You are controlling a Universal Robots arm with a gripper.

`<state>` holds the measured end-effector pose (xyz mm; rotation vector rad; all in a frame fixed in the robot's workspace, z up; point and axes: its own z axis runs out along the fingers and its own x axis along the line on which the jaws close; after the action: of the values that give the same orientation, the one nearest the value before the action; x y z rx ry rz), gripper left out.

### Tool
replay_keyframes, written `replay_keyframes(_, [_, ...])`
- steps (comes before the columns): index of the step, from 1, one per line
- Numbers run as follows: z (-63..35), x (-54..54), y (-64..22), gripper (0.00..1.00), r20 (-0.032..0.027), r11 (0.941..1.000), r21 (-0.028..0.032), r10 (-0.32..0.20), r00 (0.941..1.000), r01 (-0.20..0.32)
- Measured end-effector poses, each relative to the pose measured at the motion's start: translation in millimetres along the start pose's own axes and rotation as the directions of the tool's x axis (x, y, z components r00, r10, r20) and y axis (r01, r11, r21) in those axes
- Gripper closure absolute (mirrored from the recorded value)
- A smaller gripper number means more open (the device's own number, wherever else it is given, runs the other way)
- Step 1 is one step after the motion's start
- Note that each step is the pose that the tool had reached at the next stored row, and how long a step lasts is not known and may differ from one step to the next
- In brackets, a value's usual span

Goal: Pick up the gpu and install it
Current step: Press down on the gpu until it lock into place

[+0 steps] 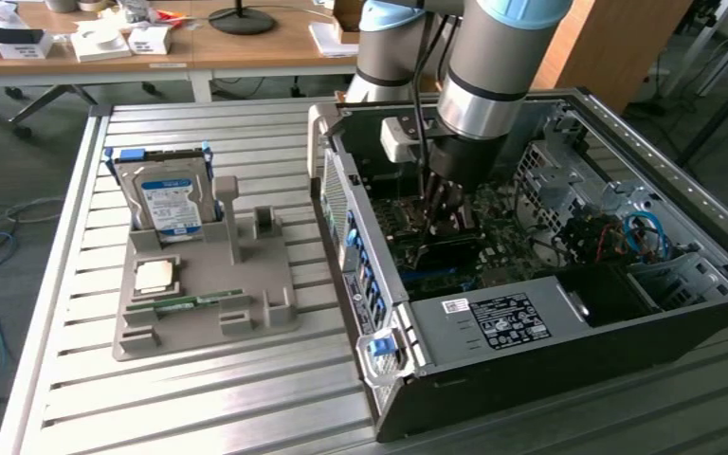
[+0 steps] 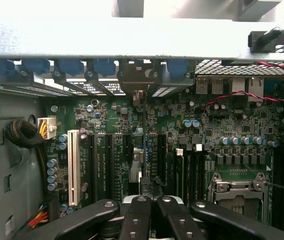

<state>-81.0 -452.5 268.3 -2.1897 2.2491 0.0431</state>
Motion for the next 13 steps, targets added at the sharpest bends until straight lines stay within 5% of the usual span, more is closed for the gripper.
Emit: replay_keyframes(13, [-7.4, 4.0, -0.7, 0.89, 0.0, 1.0, 0.0, 0.0, 1.0, 0.0])
